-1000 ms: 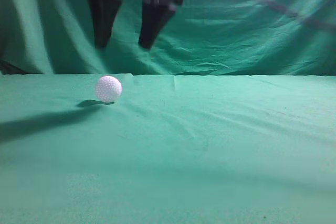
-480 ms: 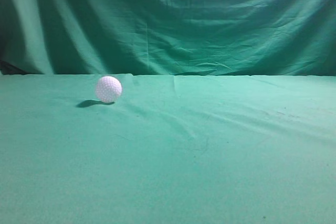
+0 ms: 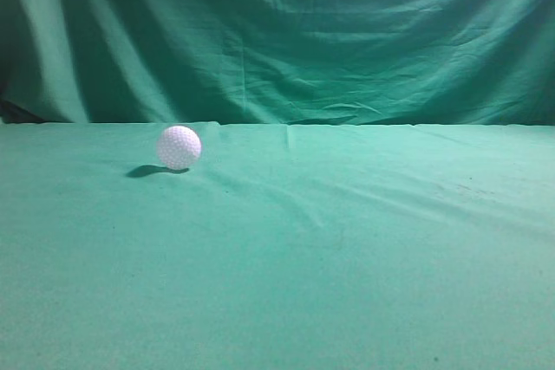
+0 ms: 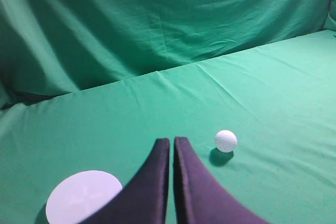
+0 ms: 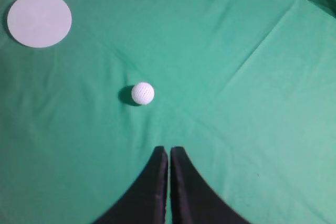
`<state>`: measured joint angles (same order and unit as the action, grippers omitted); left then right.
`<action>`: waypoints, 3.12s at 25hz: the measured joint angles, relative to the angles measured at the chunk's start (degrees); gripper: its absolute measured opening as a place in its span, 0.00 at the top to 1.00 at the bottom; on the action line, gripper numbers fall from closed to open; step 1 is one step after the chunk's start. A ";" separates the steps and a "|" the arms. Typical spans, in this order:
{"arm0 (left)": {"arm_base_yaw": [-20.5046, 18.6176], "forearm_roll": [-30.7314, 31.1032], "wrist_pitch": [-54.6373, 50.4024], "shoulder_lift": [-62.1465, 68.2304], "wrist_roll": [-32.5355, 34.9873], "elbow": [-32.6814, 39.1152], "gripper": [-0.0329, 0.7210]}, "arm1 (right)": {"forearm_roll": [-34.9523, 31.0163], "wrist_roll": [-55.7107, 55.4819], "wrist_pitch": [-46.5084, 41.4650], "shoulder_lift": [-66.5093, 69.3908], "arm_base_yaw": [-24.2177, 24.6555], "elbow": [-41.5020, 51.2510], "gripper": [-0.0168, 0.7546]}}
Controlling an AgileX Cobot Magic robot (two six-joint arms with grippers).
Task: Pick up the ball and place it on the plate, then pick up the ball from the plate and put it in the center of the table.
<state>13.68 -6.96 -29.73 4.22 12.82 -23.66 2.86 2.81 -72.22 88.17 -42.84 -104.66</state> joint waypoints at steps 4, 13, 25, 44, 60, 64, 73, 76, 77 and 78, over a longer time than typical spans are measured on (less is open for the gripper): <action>0.00 0.00 0.00 0.00 0.00 0.13 0.96 | 0.00 0.00 -0.21 -8.71 0.00 9.23 0.98; 0.00 0.00 0.00 0.00 0.00 0.25 0.96 | -2.83 0.00 12.79 -29.37 0.00 34.48 0.98; 0.00 0.00 -0.10 0.00 0.00 0.25 0.96 | -12.92 3.29 37.40 -52.01 0.00 61.85 0.98; 0.09 0.00 -0.10 0.00 0.00 0.25 0.96 | -8.46 5.99 51.90 -74.71 8.73 77.86 0.98; 0.09 0.00 -0.10 0.00 0.00 0.25 0.96 | -11.66 5.65 57.02 -88.72 33.46 102.96 0.98; 0.09 0.00 -0.10 0.00 0.00 0.25 0.96 | -11.13 5.65 57.07 -88.72 33.61 106.18 0.98; 0.09 0.00 -0.10 0.00 0.00 0.25 0.96 | -10.47 5.31 50.11 -88.72 33.61 106.29 0.98; 0.09 0.00 -0.10 0.00 0.00 0.25 0.96 | -10.47 5.18 49.82 -88.72 33.61 106.29 0.98; 0.09 0.00 -0.10 0.00 0.00 0.25 0.96 | -10.47 5.18 49.82 -88.72 33.61 106.29 0.98; 0.09 0.00 -0.10 0.00 0.00 0.25 0.96 | -10.47 5.18 49.82 -88.72 33.61 106.29 0.98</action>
<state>13.77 -6.96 -29.83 4.22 12.82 -23.41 -7.62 7.99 -22.40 -0.56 -9.23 1.62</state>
